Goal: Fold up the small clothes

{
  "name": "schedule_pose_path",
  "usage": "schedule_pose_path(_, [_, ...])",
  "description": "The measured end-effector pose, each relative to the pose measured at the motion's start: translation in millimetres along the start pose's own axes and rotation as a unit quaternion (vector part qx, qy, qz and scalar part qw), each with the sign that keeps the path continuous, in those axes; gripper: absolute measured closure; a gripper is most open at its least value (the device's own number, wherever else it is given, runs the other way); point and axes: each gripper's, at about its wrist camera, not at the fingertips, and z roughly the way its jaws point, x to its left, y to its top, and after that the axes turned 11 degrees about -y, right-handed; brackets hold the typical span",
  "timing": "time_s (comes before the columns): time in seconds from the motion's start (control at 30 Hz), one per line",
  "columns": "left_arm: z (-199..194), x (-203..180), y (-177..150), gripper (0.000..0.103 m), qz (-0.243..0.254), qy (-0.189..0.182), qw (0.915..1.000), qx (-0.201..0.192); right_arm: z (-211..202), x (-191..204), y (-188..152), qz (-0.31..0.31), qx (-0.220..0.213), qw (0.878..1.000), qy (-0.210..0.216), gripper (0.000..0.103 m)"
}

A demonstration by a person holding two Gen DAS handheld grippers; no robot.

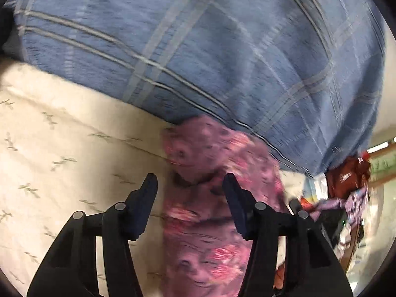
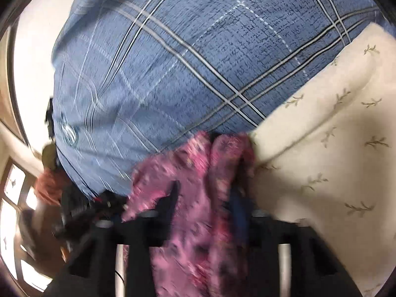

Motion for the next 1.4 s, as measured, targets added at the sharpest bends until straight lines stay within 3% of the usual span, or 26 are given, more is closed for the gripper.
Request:
schedule_pose_path(0.03, [4, -7, -2, 0.048, 0.011, 0.008, 0.9999, 0.002, 6, 2, 3, 0.0, 0.007, 1.0, -0.009, 0.049])
schedule_pose_path(0.1, [20, -21, 0, 0.048, 0.034, 0.035, 0.9988, 0.003, 21, 10, 7, -0.014, 0.025, 0.999, -0.027, 0.067])
schedule_pose_path(0.13, [30, -24, 7, 0.048, 0.044, 0.063, 0.997, -0.004, 20, 20, 8, -0.038, 0.017, 0.999, -0.031, 0.096])
schedule_pose_path(0.2, [49, -31, 13, 0.048, 0.057, 0.128, 0.99, -0.011, 21, 36, 9, -0.066, -0.015, 0.996, -0.056, 0.095])
schedule_pose_path(0.23, [63, -27, 17, 0.048, 0.058, 0.175, 0.9828, -0.007, 29, 34, 10, -0.061, -0.008, 0.995, -0.077, 0.095])
schedule_pose_path(0.27, [73, -23, 18, 0.048, 0.05, 0.184, 0.9817, 0.004, 41, 28, 12, -0.055, 0.011, 0.993, -0.1, 0.095])
schedule_pose_path(0.33, [73, -15, 15, 0.048, 0.015, 0.157, 0.9874, 0.01, 54, 17, 14, -0.046, 0.037, 0.986, -0.158, 0.096])
schedule_pose_path(0.5, [24, -11, -16, 0.048, 0.02, 0.076, 0.9968, 0.012, 7, 9, 8, -0.03, 0.018, 0.996, -0.076, 0.082])
schedule_pose_path(0.57, [5, -9, -44, 0.039, 0.022, 0.051, 0.9984, 0.008, -11, 6, -6, -0.029, 0.035, 0.998, -0.033, 0.06])
schedule_pose_path(0.63, [0, -7, -81, 0.035, 0.023, 0.026, 0.9992, 0.018, -21, 5, -27, -0.03, 0.05, 0.998, -0.012, 0.046])
schedule_pose_path(0.7, [6, -4, -106, 0.035, 0.016, 0.02, 0.9992, 0.03, -16, 9, -50, -0.044, 0.067, 0.997, -0.016, 0.047])
schedule_pose_path(0.77, [19, -15, -132, 0.035, 0.007, 0.019, 0.9984, 0.053, -5, 22, -65, -0.099, 0.087, 0.99, -0.058, 0.086])
schedule_pose_path(0.83, [8, -22, -150, 0.035, 0.037, 0.043, 0.9977, 0.037, -27, 36, -75, -0.133, 0.04, 0.989, -0.059, 0.09])
schedule_pose_path(0.9, [12, -26, -157, 0.035, 0.075, 0.082, 0.9934, 0.03, -35, 31, -79, -0.112, 0.011, 0.992, -0.052, 0.09])
schedule_pose_path(0.97, [13, -34, -160, 0.039, 0.097, 0.116, 0.988, 0.032, -12, 22, -85, -0.125, 0.042, 0.985, -0.113, 0.088])
schedule_pose_path(1.1, [2, -58, -174, 0.04, 0.115, 0.094, 0.9882, 0.037, -48, 19, -91, -0.087, 0.024, 0.994, -0.063, 0.077])
schedule_pose_path(1.17, [2, -63, -183, 0.038, 0.124, 0.089, 0.9876, 0.039, -64, 14, -98, -0.09, 0.021, 0.994, -0.052, 0.06])
schedule_pose_path(1.2, [0, -57, -190, 0.038, 0.122, 0.09, 0.9875, 0.041, -69, 10, -106, -0.086, 0.02, 0.995, -0.049, 0.057])
schedule_pose_path(1.23, [7, -52, -194, 0.038, 0.117, 0.096, 0.9872, 0.048, -69, 5, -115, -0.086, 0.023, 0.995, -0.045, 0.057])
schedule_pose_path(1.27, [16, -44, -196, 0.039, 0.112, 0.1, 0.987, 0.057, -67, 1, -121, -0.093, 0.028, 0.994, -0.053, 0.065])
schedule_pose_path(1.33, [16, -48, -204, 0.039, 0.128, 0.114, 0.9843, 0.041, -51, 0, -136, -0.141, 0.037, 0.983, -0.113, 0.081])
schedule_pose_path(1.4, [15, -52, -208, 0.039, 0.134, 0.116, 0.9827, 0.053, -54, 9, -142, -0.173, 0.015, 0.977, -0.127, 0.082])
